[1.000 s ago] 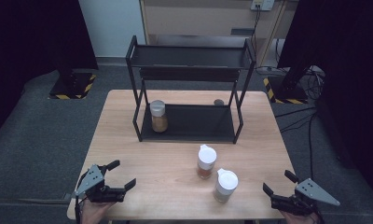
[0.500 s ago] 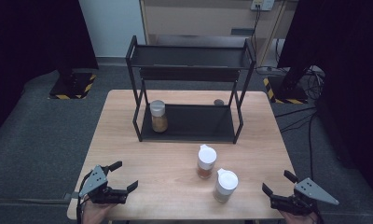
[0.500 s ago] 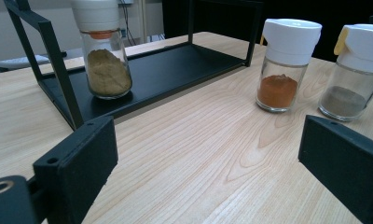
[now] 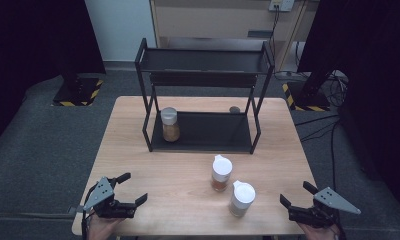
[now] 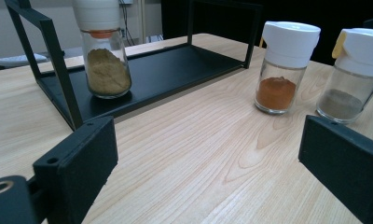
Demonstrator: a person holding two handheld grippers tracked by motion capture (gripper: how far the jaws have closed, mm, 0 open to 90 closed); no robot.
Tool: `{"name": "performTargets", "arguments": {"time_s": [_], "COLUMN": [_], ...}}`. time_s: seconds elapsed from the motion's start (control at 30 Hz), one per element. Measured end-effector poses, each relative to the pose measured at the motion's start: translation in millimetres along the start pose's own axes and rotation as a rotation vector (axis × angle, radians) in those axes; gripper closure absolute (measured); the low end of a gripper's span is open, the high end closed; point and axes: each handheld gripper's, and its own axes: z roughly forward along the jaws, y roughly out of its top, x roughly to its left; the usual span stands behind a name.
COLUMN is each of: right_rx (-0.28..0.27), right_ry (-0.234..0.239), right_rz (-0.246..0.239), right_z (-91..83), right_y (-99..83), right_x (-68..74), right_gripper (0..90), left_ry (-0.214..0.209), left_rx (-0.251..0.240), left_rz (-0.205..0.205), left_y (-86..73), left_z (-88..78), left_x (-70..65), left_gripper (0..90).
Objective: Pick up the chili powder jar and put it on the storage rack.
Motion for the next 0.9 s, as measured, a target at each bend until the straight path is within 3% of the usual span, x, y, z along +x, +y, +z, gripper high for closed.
{"name": "performTargets", "arguments": {"time_s": [0.23, 0.43, 0.9], "right_rx": [0.014, 0.010, 0.077], "right_ry": [0.015, 0.073, 0.157], "right_rz": [-0.012, -0.015, -0.073], "right_z": [-0.4, 0.9, 31.1], "right_y": [14.9, 43.4, 96.8], "right_x": [-0.9, -1.9, 15.7], "right_gripper": [3.6, 3.5, 3.3], "left_ry": [-0.001, -0.002, -0.003], "left_rx": [0.004, 0.009, 0.002], "left_rz": [-0.007, 0.002, -0.006], "left_y": [0.0, 0.8, -0.4], "left_z": [0.9, 1.5, 0.7], "left_x": [0.4, -0.5, 0.9], "left_gripper": [3.6, 3.7, 3.7]}}
